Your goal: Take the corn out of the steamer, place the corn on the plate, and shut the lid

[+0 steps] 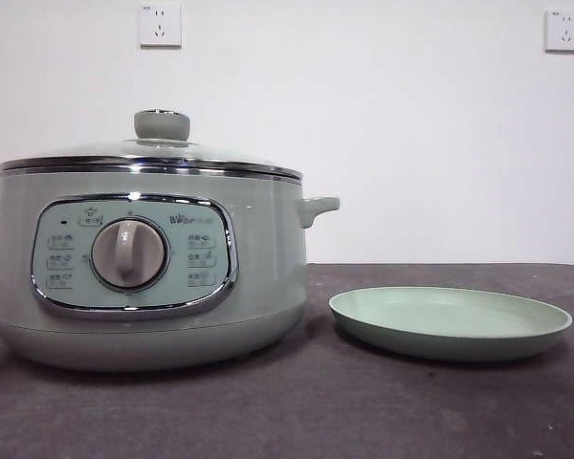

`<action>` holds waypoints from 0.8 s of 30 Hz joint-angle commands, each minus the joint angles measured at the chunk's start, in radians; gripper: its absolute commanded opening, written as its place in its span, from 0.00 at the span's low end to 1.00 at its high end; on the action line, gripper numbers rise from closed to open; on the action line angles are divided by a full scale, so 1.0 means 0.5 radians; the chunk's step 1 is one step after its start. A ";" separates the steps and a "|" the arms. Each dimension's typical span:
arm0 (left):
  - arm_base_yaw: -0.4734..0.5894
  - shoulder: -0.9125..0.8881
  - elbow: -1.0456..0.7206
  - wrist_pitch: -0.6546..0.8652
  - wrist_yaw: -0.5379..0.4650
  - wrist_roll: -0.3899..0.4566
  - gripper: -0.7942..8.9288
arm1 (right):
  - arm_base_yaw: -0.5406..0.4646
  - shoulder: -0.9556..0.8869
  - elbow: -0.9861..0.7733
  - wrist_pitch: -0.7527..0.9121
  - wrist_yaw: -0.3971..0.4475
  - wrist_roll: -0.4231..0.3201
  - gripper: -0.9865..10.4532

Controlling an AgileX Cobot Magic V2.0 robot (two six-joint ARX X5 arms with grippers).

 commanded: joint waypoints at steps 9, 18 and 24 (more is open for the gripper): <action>0.006 0.439 0.613 -0.305 0.011 0.487 0.07 | 0.005 0.645 0.862 -0.522 -0.034 -0.819 0.08; 0.005 1.075 1.164 -0.667 0.027 0.832 0.07 | 0.005 1.221 1.457 -0.943 -0.526 -1.209 0.08; 0.003 1.428 1.453 -0.827 0.191 0.907 0.08 | 0.009 1.522 1.644 -1.270 -0.768 -1.468 0.09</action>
